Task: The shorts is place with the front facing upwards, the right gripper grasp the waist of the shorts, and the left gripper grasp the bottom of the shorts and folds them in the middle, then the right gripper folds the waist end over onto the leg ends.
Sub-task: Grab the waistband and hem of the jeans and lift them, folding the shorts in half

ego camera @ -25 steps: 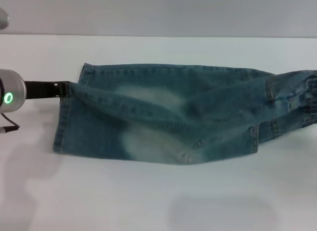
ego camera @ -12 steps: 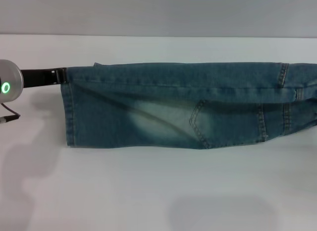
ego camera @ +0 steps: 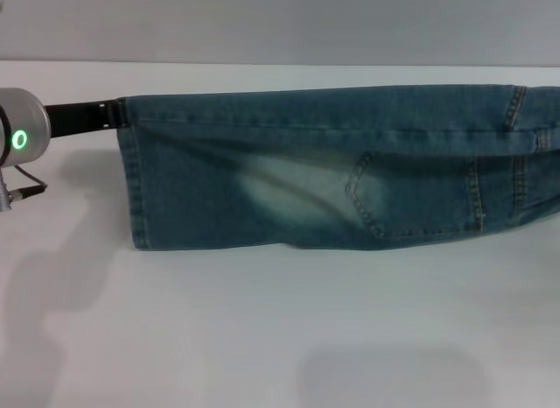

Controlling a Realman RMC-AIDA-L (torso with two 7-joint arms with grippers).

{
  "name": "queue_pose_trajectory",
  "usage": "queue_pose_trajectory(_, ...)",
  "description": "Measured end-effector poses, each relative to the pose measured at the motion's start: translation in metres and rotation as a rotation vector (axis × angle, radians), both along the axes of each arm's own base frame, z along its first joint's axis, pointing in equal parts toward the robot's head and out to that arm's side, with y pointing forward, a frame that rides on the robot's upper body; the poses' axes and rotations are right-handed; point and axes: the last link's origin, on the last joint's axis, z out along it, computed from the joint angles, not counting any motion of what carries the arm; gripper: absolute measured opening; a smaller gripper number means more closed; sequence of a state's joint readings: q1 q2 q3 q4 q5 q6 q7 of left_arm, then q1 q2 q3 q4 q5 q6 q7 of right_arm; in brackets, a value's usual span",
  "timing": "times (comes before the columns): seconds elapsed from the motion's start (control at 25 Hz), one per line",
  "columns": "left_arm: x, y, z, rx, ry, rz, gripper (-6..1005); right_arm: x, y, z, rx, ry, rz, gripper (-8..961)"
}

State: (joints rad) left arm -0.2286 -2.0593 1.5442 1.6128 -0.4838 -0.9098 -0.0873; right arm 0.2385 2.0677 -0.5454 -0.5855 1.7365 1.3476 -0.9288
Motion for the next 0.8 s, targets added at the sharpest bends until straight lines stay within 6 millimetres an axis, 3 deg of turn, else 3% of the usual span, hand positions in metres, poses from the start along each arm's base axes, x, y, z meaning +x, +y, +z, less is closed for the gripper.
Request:
queue_pose_trajectory(0.48,-0.002,0.020,-0.020,-0.041,-0.027,-0.017,43,0.010,0.022,0.004,0.073,-0.043,-0.100,6)
queue_pose_trajectory(0.8,-0.007,0.055,-0.042,0.022,-0.110,-0.051,44,0.026,0.052,0.009,0.102,-0.116,-0.234,6)
